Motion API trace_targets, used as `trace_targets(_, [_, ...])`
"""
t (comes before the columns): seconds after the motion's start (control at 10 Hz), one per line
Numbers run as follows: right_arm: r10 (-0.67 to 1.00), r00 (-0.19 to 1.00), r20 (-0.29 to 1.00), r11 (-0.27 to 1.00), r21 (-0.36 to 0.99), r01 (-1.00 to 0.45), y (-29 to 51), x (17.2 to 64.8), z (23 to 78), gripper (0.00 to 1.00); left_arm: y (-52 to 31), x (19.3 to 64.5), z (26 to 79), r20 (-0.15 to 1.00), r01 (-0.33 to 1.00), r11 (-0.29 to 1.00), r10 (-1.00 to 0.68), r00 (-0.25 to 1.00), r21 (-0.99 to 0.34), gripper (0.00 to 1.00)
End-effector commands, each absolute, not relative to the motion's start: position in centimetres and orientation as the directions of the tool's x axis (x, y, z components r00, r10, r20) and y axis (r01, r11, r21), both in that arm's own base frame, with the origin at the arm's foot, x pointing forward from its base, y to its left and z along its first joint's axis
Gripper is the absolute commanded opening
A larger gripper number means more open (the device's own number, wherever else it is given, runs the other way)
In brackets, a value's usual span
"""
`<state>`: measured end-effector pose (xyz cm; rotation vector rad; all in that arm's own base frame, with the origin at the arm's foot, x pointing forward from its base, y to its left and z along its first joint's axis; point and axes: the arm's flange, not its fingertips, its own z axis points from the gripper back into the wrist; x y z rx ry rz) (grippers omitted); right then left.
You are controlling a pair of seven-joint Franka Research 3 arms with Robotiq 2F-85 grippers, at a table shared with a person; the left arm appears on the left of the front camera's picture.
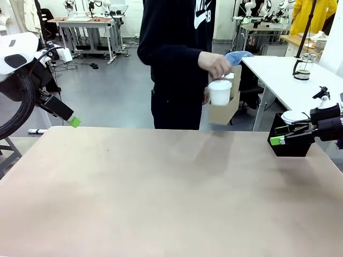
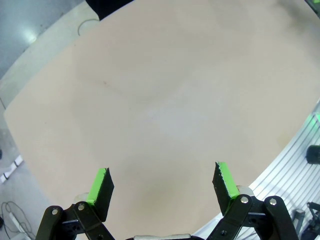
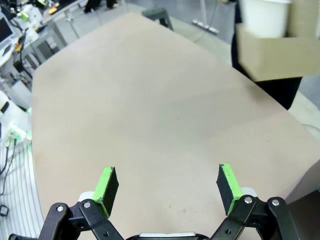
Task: Pour a drink into a cup and package it in a carrier.
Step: Insert the held 600 ml Paper Cup into the Cup Carrier.
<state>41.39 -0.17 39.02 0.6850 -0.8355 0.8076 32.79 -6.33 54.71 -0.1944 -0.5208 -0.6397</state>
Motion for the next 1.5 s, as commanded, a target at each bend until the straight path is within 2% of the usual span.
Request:
trace_targets(0.0, [0.341, 0.406, 0.848, 0.521, 0.189, -0.832, -0.31, 41.45, 39.14, 1.0, -6.22, 32.77, 54.72, 0.519, 0.618, 0.786, -0.524, 0.676, -0.011, 1.0])
trace_targets(1.4, [0.341, 0.406, 0.848, 0.521, 0.189, -0.832, -0.31, 41.45, 39.14, 1.0, -6.22, 32.77, 54.72, 0.519, 0.618, 0.786, -0.524, 0.676, -0.011, 1.0])
